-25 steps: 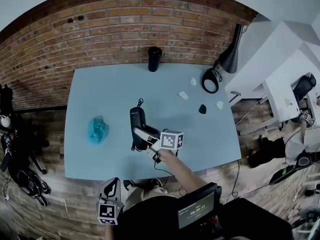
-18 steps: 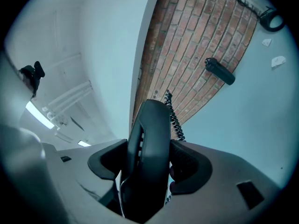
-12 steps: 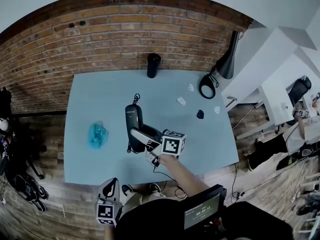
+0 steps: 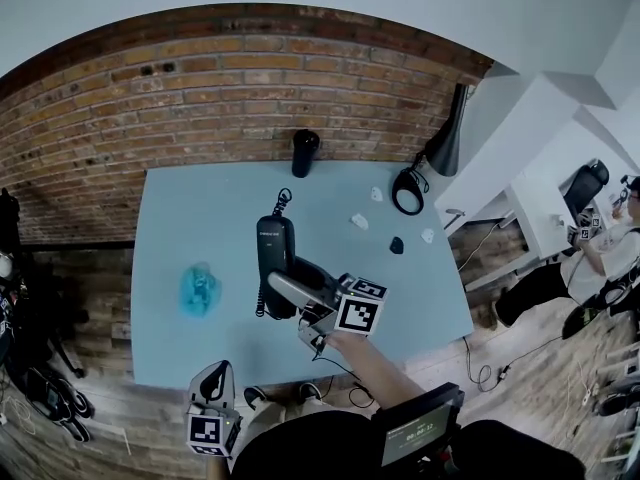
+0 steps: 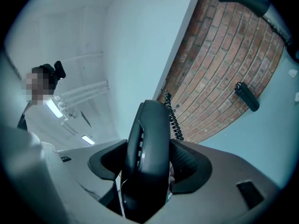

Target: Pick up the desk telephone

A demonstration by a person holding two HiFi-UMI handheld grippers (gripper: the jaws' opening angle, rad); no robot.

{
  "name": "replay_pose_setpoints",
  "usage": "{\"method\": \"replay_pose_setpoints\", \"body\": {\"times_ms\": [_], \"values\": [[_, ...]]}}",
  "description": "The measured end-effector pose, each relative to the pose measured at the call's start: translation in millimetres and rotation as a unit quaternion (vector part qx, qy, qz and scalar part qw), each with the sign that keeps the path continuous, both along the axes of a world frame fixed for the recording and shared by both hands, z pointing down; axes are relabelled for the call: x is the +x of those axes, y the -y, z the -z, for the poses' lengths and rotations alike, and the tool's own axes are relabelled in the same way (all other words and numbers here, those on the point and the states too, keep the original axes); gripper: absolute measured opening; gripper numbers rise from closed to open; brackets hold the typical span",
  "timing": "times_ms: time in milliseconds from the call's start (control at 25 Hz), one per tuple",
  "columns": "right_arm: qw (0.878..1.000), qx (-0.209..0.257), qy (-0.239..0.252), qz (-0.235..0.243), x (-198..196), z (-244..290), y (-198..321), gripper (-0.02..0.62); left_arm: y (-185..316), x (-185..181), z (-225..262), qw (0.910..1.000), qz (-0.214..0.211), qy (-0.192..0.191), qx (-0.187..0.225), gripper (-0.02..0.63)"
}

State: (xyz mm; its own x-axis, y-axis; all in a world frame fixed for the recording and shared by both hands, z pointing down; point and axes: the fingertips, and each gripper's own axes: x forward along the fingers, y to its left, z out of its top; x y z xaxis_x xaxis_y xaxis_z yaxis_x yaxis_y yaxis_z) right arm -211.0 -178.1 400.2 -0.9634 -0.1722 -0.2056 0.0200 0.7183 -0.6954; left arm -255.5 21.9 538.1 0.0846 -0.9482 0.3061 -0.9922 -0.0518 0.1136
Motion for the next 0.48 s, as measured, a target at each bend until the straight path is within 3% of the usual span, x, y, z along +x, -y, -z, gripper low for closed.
{"method": "replay_pose_setpoints", "body": {"times_ms": [480], "values": [[0.990,0.080,0.009,-0.116,30.9,47.0,-38.9,0.296,9.4,-30.8,47.3,0.9962,-0.077,0.009,0.039,0.014]]}}
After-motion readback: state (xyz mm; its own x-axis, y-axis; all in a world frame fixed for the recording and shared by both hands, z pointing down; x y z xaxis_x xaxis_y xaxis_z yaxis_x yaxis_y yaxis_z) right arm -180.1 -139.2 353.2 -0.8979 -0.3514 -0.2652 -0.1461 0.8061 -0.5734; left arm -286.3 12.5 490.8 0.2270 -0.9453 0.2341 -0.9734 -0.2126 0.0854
